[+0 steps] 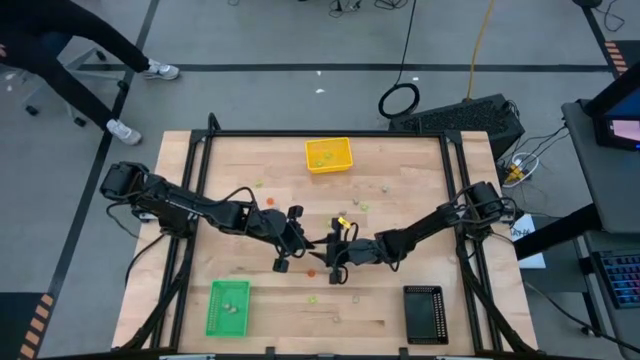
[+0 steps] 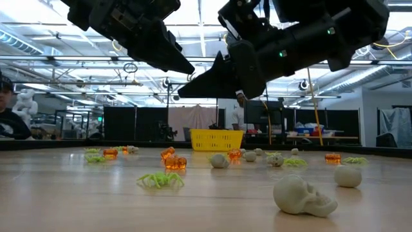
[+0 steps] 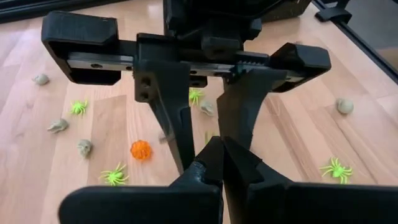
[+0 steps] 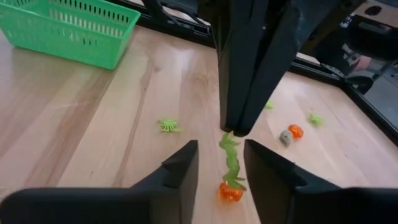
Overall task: Sort Halloween decoration
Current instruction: Put the green spider toy into the yellow bin
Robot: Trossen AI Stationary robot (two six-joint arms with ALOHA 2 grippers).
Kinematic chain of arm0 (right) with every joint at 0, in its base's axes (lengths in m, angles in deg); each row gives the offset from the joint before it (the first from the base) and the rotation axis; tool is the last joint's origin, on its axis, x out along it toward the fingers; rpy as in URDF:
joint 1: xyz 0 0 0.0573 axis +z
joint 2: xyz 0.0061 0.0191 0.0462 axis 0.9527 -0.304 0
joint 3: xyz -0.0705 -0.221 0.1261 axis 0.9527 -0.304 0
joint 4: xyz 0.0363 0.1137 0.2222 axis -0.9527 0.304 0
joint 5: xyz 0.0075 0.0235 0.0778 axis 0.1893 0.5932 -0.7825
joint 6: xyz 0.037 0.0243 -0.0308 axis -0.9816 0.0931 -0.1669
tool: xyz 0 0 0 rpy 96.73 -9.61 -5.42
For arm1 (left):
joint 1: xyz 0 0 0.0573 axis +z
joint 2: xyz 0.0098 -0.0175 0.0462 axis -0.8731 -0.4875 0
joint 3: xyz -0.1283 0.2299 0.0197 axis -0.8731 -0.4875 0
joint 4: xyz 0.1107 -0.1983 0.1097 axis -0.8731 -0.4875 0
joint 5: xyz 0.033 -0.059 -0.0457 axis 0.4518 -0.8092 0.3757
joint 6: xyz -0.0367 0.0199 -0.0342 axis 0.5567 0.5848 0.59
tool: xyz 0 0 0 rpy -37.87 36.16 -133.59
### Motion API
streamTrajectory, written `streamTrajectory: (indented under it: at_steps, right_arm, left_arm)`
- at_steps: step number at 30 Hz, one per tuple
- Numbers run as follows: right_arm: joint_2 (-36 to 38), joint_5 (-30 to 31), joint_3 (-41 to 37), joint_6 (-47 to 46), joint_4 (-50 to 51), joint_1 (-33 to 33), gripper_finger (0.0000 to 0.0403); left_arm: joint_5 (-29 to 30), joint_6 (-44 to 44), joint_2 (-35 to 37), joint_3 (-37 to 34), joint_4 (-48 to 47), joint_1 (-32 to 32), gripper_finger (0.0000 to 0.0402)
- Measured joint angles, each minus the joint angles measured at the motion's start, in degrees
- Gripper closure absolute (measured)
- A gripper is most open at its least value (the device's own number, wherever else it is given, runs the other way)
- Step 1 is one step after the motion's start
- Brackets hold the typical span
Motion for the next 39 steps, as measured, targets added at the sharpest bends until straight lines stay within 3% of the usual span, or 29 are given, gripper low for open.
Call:
streamTrajectory:
  at_steps: [10, 17, 22, 30, 39]
  right_arm:
    - [0.0, 0.0, 0.0, -0.2, 0.4, 0.0, 0.0396]
    - [0.0, 0.0, 0.0, -0.6, 0.5, 0.0, 0.0398]
    - [1.1, -0.1, 0.0, -1.4, 2.9, 0.0, 0.0400]
    - [7.8, -0.2, 0.0, -2.5, 14.7, 0.0, 0.0402]
    - [18.7, -0.1, 0.0, -2.0, 30.0, 0.0, 0.0402]
  left_arm:
    - [0.1, -0.1, 0.0, 0.0, -3.8, 0.0, 0.0401]
    - [2.6, 0.2, 0.0, 0.0, -3.9, 0.0, 0.0395]
    - [3.9, 0.5, 0.2, 0.0, -4.0, 0.0, 0.0341]
    - [7.3, 2.1, 2.3, 0.0, -4.6, -0.4, 0.0249]
    - [12.0, 5.1, 5.0, 0.1, -8.9, -1.0, 0.0234]
